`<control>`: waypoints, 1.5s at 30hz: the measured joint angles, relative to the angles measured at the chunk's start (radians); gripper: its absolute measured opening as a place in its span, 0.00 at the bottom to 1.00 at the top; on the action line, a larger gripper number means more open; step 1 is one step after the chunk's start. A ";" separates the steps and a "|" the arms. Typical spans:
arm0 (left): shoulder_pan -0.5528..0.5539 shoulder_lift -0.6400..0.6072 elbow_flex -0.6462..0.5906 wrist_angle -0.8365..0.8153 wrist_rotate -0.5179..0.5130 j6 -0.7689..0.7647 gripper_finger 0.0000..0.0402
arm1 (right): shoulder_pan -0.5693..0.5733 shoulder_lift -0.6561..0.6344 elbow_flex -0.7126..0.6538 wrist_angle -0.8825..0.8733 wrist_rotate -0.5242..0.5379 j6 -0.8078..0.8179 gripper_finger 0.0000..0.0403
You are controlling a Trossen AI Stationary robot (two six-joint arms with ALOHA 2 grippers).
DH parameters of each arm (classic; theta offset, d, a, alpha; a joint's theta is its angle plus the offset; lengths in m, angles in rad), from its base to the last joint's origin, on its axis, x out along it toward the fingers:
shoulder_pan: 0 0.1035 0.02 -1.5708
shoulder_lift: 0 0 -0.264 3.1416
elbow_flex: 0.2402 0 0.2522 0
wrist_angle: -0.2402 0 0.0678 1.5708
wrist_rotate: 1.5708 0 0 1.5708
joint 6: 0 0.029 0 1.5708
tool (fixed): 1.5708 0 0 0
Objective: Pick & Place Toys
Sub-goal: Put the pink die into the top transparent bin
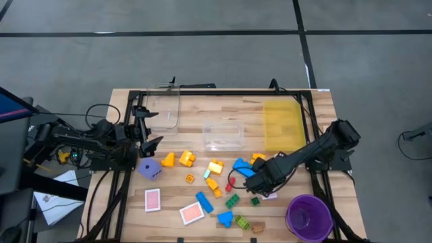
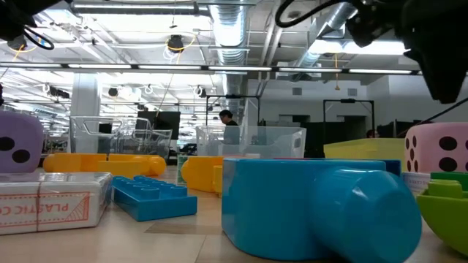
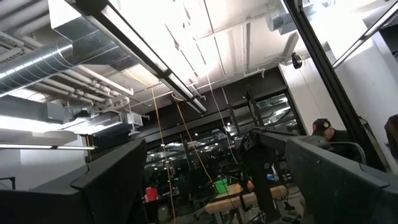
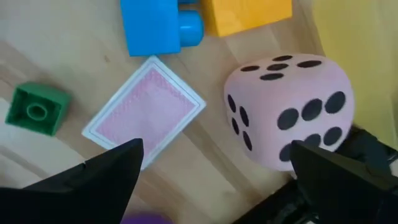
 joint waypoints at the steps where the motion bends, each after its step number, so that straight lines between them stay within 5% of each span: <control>1: 0.000 0.000 0.000 0.004 0.000 0.000 0.94 | 0.003 -0.003 0.000 -0.003 0.003 -0.007 0.99; 8: 0.000 0.000 0.000 0.003 0.000 -0.001 0.94 | 0.025 -0.036 0.000 -0.180 0.151 0.068 0.99; 25: 0.000 0.000 0.000 -0.004 0.000 -0.082 0.94 | 0.058 -0.113 -0.176 -0.101 0.243 -0.069 0.99; 45: 0.000 0.000 0.000 -0.010 -0.001 -0.081 0.94 | 0.093 -0.489 -0.470 0.208 0.255 -0.256 0.99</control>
